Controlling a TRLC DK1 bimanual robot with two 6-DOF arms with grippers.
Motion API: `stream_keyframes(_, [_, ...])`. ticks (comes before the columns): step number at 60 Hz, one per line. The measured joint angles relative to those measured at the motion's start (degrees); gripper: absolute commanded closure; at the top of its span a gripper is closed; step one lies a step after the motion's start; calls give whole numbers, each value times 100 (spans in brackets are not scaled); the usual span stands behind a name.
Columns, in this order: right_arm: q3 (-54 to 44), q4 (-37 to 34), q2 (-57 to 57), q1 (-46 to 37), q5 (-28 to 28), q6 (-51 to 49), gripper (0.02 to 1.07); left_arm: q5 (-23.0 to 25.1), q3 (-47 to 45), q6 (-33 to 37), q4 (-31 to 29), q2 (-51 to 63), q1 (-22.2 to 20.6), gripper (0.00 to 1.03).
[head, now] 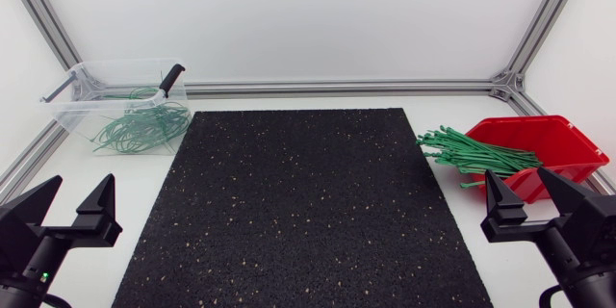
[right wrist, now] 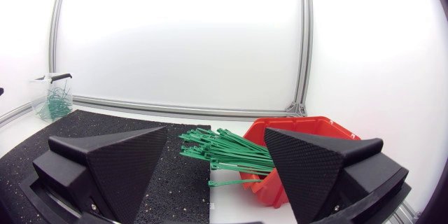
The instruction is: Take a green cable tie from the red box, thread the tail through the head to close it, then place it in the transparent bin on the left.
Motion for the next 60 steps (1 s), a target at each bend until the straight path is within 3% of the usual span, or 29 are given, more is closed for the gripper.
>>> stream_keyframes(37, [28,-17,0,0,24,0,5,0,0,0,0,0,4,4])
stream_keyframes(60, [1130,-140,522,0,46,0,6,0,0,0,2,0,4,4])
